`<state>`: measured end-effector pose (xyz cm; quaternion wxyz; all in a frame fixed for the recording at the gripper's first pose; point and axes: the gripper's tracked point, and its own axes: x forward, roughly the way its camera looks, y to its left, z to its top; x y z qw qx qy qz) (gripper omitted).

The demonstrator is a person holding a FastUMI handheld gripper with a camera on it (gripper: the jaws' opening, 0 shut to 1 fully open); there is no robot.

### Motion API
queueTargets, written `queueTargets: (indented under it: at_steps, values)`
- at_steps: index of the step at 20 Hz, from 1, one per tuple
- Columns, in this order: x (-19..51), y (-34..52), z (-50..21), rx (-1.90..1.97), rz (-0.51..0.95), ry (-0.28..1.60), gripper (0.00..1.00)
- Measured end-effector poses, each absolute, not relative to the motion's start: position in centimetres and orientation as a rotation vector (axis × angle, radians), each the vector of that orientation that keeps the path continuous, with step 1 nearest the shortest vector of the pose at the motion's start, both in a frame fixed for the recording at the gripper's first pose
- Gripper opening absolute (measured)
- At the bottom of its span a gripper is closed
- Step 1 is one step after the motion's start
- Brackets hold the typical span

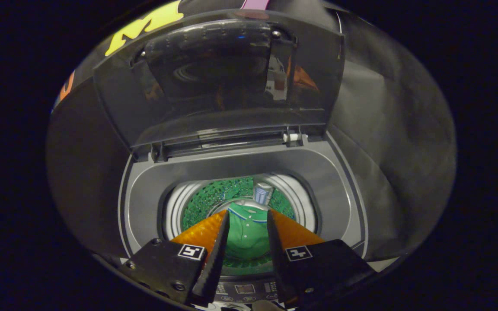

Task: Put the clothes into the washing machine and then close the washing machine lid.

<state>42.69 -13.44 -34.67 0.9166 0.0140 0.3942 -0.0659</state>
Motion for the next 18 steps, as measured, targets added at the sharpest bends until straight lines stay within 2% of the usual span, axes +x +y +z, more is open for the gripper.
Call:
queueTargets:
  at_steps: [6, 15, 18]
  values:
    - [42.2, -13.3, -30.9, -0.058, -0.086, 0.717, 0.55]
    - [41.3, -13.2, -28.5, -0.1, -0.068, 0.682, 0.55]
    - [41.0, -13.2, -25.4, -0.096, -0.059, 0.629, 0.55]
